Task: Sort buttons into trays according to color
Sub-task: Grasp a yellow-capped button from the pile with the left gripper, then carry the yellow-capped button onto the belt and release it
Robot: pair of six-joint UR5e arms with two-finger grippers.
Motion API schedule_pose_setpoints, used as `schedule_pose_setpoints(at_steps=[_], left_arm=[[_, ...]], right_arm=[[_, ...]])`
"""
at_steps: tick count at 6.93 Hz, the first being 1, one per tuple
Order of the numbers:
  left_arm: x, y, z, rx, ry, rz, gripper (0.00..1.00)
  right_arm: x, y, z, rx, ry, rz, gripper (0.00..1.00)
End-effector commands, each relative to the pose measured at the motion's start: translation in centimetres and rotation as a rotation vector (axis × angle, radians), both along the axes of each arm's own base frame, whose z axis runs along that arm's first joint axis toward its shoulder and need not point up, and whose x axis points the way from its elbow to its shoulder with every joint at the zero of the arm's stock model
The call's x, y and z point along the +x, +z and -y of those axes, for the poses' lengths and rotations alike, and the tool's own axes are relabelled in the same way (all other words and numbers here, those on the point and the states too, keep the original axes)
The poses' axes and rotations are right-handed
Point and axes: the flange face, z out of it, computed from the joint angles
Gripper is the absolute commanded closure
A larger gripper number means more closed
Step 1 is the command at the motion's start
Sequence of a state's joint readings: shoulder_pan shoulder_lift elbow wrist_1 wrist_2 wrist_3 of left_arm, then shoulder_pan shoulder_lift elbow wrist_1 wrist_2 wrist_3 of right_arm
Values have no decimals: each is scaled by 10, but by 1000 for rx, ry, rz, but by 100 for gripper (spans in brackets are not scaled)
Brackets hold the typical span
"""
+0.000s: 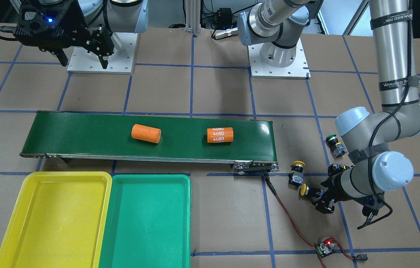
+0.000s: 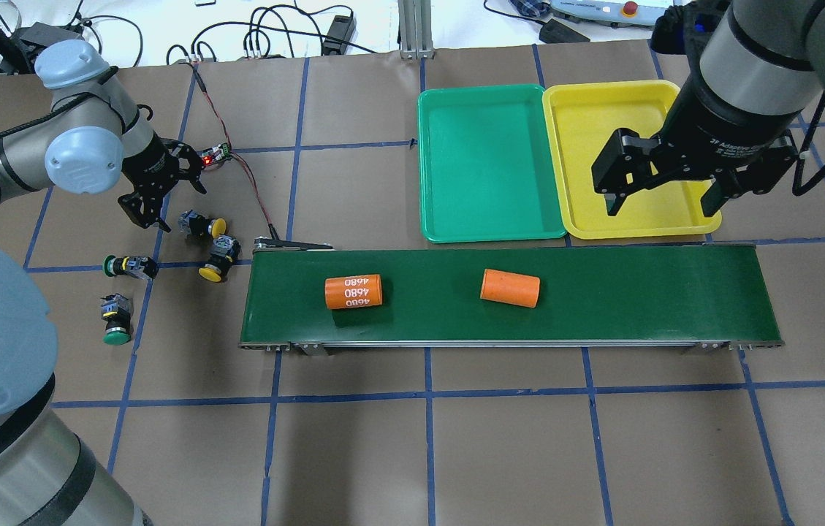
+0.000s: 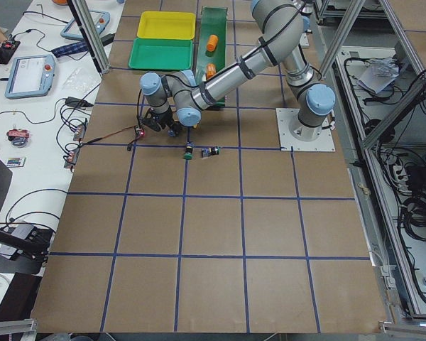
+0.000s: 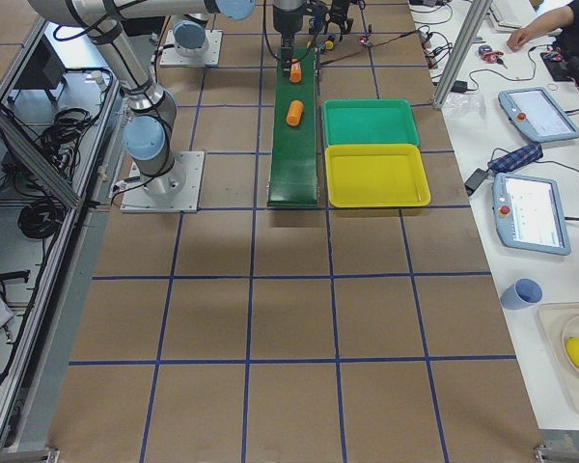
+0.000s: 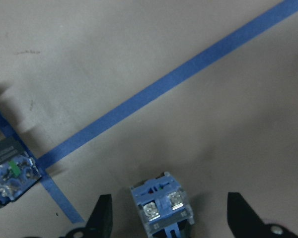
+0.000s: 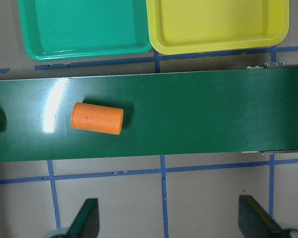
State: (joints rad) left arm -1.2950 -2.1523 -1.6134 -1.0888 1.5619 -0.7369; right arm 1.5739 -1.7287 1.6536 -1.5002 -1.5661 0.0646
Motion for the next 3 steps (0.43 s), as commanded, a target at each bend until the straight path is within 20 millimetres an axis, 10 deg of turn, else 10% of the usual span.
schedule_pose_setpoints(at_steps=[1, 3], left_arm=[[0, -3, -3, 4, -44, -10, 80], [13, 29, 3, -49, -194, 5, 100]], right_arm=[[0, 0, 0, 1, 0, 0, 0], [0, 0, 0, 1, 0, 0, 0]])
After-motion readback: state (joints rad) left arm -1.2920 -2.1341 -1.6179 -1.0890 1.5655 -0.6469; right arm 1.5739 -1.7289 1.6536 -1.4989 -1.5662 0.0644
